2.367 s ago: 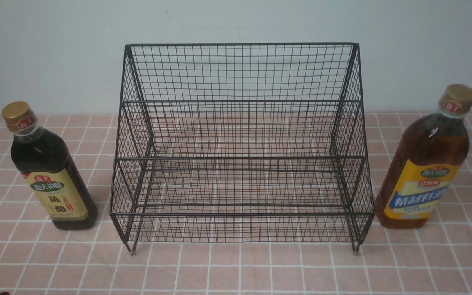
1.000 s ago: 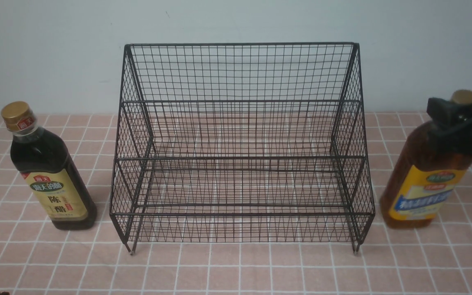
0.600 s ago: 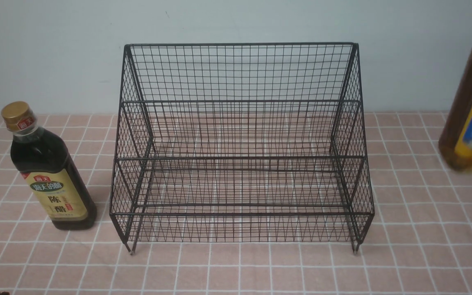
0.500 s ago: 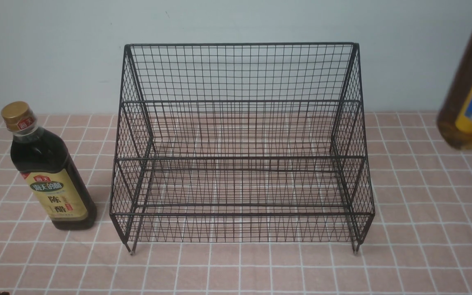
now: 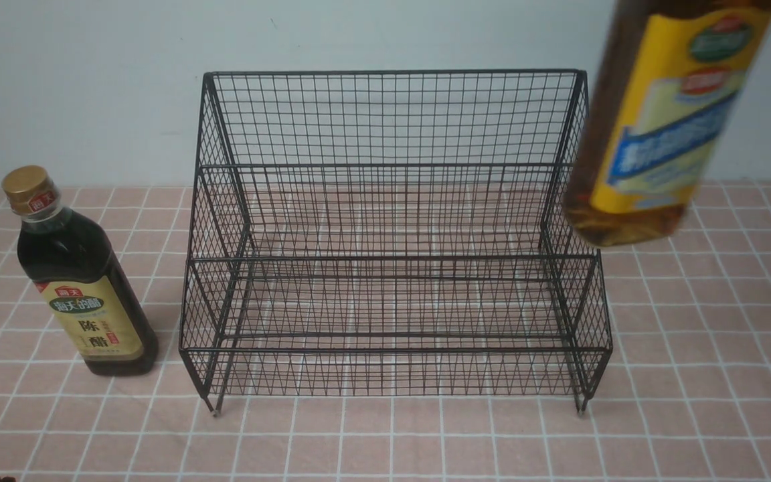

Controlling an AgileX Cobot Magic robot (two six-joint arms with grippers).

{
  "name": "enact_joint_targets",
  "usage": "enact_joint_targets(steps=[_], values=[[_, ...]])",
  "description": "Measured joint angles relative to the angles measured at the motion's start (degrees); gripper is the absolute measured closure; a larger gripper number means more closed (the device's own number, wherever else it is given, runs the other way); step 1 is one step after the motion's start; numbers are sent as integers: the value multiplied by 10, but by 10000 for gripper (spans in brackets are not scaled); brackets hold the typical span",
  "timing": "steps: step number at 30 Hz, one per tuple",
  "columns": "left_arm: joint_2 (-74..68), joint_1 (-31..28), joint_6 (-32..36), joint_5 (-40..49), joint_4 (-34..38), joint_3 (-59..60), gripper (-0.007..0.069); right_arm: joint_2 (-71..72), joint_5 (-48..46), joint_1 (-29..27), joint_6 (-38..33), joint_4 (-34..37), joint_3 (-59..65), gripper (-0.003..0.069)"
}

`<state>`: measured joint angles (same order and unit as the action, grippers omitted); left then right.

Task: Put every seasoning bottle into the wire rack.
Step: Use the right arm to put the condiment bottle back on the shelf

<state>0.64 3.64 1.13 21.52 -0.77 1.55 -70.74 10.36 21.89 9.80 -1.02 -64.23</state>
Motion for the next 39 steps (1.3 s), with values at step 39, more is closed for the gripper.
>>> enact_joint_targets(steps=[39], values=[[0, 0, 0, 0, 0, 0, 631, -163, -48, 31, -128, 94, 0, 344]])
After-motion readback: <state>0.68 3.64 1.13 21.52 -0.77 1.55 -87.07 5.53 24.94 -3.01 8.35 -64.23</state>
